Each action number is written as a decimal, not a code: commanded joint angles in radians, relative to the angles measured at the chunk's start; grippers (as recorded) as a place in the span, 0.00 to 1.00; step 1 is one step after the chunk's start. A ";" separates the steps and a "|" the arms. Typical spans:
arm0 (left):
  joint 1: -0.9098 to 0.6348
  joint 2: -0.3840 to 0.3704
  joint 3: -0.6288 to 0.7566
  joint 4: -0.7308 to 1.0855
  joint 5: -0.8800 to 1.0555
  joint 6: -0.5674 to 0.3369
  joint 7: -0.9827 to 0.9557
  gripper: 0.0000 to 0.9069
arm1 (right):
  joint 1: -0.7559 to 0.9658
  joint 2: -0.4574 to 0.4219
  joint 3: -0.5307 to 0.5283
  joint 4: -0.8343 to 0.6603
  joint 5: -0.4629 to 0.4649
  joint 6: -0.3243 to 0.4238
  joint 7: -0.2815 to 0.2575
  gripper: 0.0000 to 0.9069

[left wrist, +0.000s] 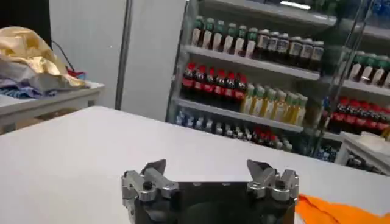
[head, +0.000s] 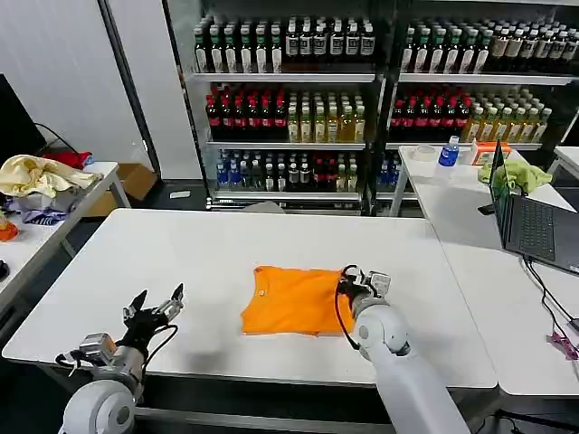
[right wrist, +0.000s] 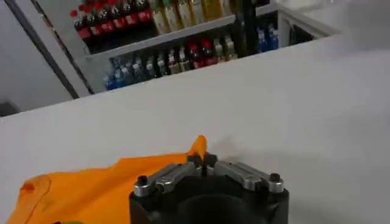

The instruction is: Fold and organize the clothes.

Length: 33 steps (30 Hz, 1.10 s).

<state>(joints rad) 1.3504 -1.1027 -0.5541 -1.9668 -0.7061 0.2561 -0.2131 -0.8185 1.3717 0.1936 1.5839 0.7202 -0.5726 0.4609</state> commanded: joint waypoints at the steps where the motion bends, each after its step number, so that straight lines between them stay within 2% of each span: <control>1: 0.006 -0.008 0.001 -0.002 0.002 -0.001 0.001 1.00 | 0.014 -0.011 0.003 -0.019 -0.041 -0.001 -0.043 0.22; 2: 0.006 -0.008 0.001 -0.003 0.002 -0.001 0.001 1.00 | 0.006 -0.013 0.003 -0.006 -0.048 -0.002 -0.055 0.22; 3: 0.006 -0.007 0.001 -0.004 0.001 -0.001 0.002 1.00 | 0.002 -0.015 0.003 0.006 -0.053 0.001 -0.067 1.00; 6: 0.007 -0.006 -0.002 -0.009 0.001 -0.002 0.004 1.00 | -0.035 -0.029 0.002 0.063 -0.126 0.042 -0.100 1.00; 8: 0.010 -0.006 -0.002 -0.016 0.001 -0.002 0.006 1.00 | -0.096 -0.054 0.000 0.124 -0.270 0.130 -0.133 1.00; 9: 0.012 -0.006 -0.002 -0.018 0.002 -0.004 0.008 1.00 | -0.102 -0.059 0.001 0.129 -0.280 0.153 -0.135 1.00; 10: 0.015 -0.007 -0.001 -0.023 0.007 -0.008 0.011 1.00 | -0.170 -0.079 0.013 0.196 -0.374 0.199 -0.160 1.00; 14: 0.027 -0.012 -0.001 -0.038 0.019 -0.018 0.022 1.00 | -0.345 -0.112 0.070 0.312 -0.516 0.288 -0.191 1.00; 17: 0.036 -0.012 -0.001 -0.042 0.053 -0.034 0.031 1.00 | -0.474 -0.142 0.145 0.397 -0.618 0.382 -0.223 1.00; 19: 0.041 -0.009 0.002 -0.043 0.113 -0.056 0.039 1.00 | -0.550 -0.155 0.224 0.474 -0.607 0.397 -0.249 1.00; 24: 0.042 -0.011 0.010 -0.048 0.154 -0.076 0.044 1.00 | -0.724 -0.170 0.351 0.599 -0.567 0.401 -0.274 1.00; 30: 0.043 -0.013 0.020 -0.052 0.164 -0.079 0.046 1.00 | -0.767 -0.174 0.383 0.614 -0.581 0.459 -0.248 1.00; 33: 0.048 -0.013 0.019 -0.058 0.164 -0.078 0.046 1.00 | -0.767 -0.166 0.380 0.631 -0.569 0.480 -0.254 1.00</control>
<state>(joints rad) 1.3922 -1.1164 -0.5354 -2.0183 -0.5840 0.1933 -0.1707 -1.3883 1.2246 0.4582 2.0587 0.2193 -0.2106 0.2363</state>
